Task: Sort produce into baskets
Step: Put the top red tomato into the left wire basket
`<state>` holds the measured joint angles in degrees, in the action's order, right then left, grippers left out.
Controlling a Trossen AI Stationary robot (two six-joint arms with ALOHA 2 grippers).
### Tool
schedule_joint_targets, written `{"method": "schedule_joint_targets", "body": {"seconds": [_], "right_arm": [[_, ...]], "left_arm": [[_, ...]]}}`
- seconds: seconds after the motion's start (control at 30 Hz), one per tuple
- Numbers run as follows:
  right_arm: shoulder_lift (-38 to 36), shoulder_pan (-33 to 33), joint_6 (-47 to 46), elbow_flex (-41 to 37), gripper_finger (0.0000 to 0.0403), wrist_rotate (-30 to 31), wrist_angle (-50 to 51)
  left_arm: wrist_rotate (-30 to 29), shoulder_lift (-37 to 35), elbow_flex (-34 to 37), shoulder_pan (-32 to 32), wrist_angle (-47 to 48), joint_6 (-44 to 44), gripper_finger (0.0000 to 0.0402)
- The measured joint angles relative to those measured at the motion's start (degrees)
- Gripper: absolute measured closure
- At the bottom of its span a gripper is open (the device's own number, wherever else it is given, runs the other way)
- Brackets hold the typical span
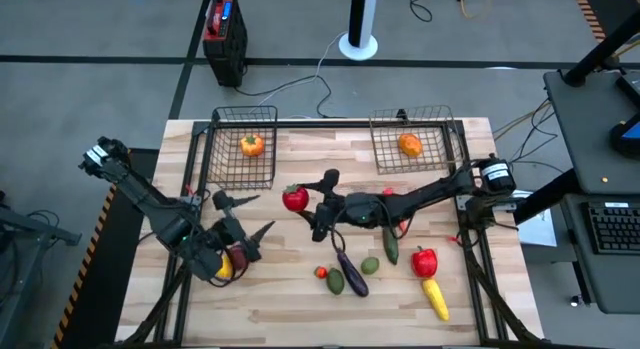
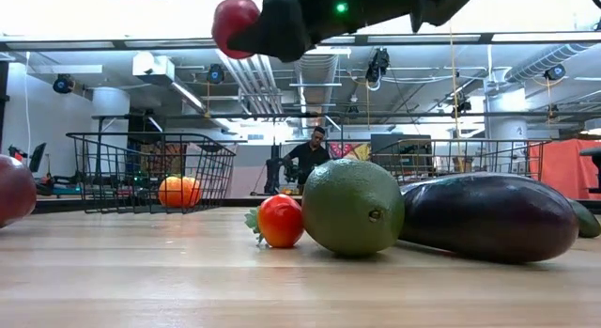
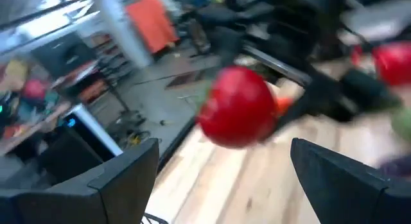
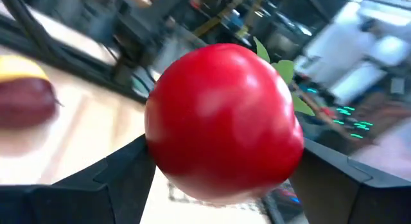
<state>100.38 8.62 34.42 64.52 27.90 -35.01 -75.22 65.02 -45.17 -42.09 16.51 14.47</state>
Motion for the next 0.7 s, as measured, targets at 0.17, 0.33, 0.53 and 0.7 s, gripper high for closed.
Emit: {"method": "schedule_joint_targets", "body": {"seconds": [0.17, 0.33, 0.53, 0.7], "right_arm": [[0.02, 3.53, 10.37, -0.09, 0.0097, 11.89, -0.53], [0.02, 7.15, 18.06, 0.23, 0.0098, 19.33, -1.91], [0.04, 11.85, 25.18, 0.08, 0.0098, 26.43, -4.77], [-0.07, 15.36, 31.71, 0.23, 0.0099, 28.44, -7.6]], "left_arm": [[4.5, -2.26, 0.4, 0.36, -0.53, 13.48, 0.0068], [18.86, -3.09, 3.13, 2.55, -13.73, 7.74, 0.0068], [36.9, -3.44, 12.26, 7.95, -44.24, -6.21, 0.0068], [46.22, -3.4, 21.15, 13.7, -62.98, -4.65, 0.0068]]}}
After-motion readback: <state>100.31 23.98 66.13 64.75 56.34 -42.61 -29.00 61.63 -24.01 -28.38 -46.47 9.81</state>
